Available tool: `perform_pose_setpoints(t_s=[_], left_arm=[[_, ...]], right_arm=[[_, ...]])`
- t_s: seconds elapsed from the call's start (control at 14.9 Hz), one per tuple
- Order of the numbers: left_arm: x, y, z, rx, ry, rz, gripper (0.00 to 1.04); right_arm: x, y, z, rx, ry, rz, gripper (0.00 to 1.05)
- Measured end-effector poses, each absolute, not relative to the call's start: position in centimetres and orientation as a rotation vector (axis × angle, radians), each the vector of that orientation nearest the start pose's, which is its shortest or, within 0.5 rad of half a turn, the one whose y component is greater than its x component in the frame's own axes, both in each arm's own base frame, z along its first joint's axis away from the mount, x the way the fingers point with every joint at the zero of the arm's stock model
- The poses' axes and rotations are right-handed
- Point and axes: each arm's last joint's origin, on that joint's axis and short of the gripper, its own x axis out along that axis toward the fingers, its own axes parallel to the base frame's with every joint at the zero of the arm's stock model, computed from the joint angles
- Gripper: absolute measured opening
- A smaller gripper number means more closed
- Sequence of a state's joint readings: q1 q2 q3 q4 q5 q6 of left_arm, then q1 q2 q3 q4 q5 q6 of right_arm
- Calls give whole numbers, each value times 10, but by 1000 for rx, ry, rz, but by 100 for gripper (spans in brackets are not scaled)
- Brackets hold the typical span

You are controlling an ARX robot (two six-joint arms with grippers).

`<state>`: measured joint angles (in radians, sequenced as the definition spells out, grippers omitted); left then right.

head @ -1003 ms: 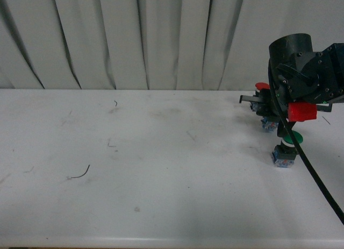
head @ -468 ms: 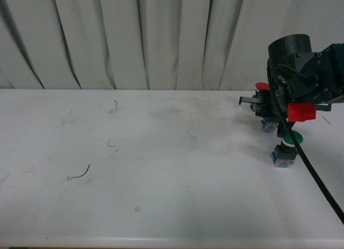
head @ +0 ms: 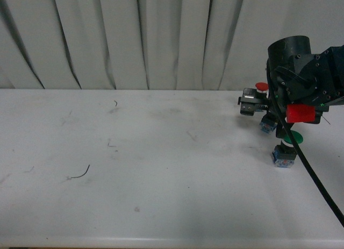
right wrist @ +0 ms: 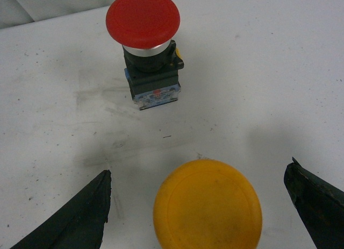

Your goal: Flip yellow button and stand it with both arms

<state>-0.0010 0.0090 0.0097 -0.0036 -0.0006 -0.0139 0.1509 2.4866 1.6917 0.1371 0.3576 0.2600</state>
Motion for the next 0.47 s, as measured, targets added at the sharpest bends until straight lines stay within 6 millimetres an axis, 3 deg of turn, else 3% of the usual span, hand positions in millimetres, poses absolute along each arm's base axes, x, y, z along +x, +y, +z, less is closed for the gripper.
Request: perform_pose_setpoints(t_s=[0.27,0.47], left_arm=[[98,0,166,-14,3,0,98],[98,0,166,-14,3,0,98]], right_arm=[[502,68,85,115,591,-211,98],[482,58,134,169,495,-140,98]])
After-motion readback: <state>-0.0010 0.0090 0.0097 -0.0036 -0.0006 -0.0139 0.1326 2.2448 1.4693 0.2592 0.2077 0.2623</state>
